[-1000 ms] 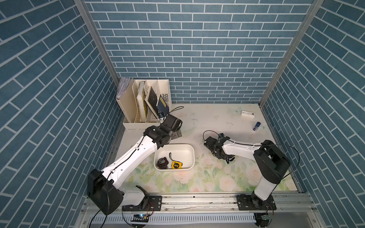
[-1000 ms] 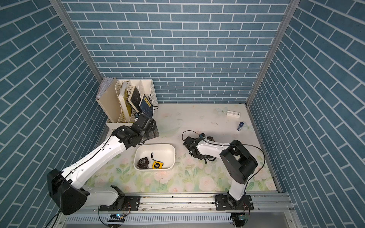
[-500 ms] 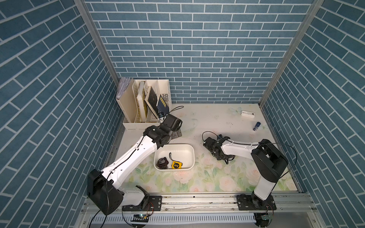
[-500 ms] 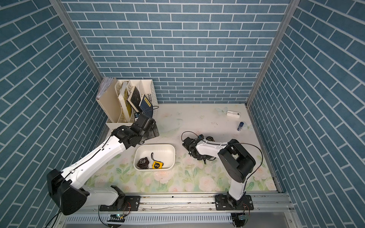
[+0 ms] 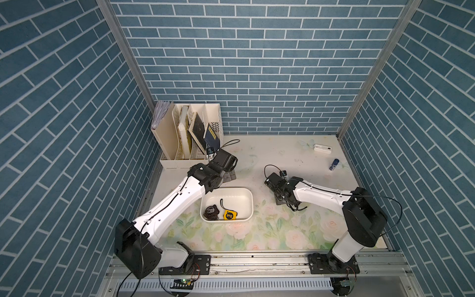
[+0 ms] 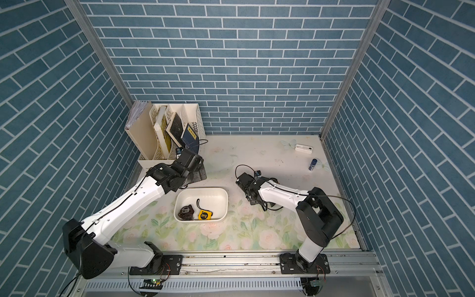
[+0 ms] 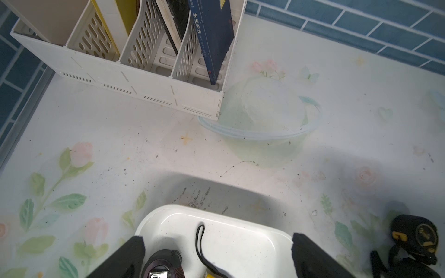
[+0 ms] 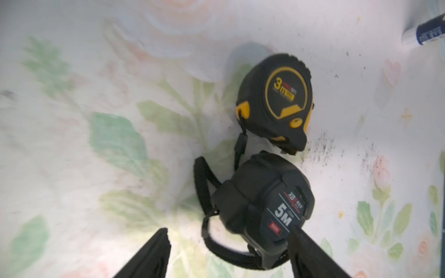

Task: Take the tape measure out of the storage box
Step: Place the tape measure at the center of the board, then pick up the tape measure from the storage box.

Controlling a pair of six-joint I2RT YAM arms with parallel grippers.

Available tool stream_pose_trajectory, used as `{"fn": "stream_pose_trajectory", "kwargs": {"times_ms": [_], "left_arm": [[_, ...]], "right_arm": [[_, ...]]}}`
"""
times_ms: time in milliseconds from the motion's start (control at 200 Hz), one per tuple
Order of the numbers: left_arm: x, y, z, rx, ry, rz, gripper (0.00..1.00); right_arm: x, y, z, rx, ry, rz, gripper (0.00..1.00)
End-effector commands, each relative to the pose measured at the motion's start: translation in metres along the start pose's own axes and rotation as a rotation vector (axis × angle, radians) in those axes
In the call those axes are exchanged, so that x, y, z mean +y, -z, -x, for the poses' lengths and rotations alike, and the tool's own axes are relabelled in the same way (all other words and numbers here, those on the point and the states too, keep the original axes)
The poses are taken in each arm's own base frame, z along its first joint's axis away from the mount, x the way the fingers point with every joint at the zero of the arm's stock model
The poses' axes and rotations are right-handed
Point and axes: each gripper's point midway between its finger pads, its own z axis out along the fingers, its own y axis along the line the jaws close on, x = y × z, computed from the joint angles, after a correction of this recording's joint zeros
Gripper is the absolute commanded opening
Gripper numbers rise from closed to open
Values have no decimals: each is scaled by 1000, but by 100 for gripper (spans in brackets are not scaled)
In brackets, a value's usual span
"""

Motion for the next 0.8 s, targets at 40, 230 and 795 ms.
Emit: {"fn": "stream_pose_trajectory", "kwargs": {"times_ms": [40,230,795], "left_arm": [[18,-16,-33,95,-83,92,100],[19,-28,-65,186,-131,98,100],[38,-27,-121,328,-230,227,100]], "right_arm": [[7,26,19,-83,-26,107,80],[3,73,55,-301,-123,251,80],[-7,88,71,-389,-143,244,80]]}}
